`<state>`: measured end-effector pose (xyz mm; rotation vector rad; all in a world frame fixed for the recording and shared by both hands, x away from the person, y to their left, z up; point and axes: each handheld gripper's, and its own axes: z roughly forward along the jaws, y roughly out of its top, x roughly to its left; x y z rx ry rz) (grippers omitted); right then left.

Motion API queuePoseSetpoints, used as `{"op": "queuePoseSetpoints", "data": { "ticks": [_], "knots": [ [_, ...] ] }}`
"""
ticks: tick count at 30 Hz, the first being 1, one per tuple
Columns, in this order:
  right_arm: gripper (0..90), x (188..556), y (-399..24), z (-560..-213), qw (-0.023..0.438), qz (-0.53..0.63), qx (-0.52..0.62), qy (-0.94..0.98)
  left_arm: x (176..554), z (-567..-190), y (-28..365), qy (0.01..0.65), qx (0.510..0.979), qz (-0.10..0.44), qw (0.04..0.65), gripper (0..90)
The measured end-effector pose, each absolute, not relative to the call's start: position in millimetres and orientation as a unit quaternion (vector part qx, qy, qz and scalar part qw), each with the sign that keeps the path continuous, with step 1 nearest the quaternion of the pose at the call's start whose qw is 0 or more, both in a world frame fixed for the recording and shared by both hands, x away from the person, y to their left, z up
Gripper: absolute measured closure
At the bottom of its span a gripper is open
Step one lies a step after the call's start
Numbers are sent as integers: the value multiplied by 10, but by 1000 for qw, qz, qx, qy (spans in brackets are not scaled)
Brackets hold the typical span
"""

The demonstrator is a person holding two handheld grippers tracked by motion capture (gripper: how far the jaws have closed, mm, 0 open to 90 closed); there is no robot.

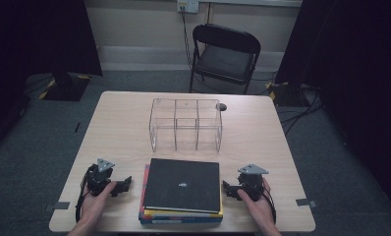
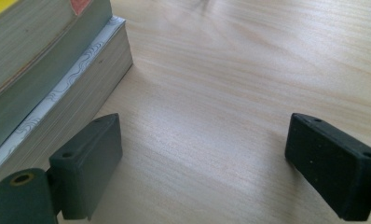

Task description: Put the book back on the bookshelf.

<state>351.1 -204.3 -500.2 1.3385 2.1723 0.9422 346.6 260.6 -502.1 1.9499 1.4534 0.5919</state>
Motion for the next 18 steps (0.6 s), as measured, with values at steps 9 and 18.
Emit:
{"op": "queuePoseSetpoints", "data": {
  "ticks": [9,18],
  "knots": [
    [108,3487,-2057,-5000,208,339,480,782,3445,-4948,2580,539,752,215,314,174],
    [151,3448,-2133,-4930,164,353,487,782,3317,-4774,2502,495,767,194,359,197]
  ]
}}
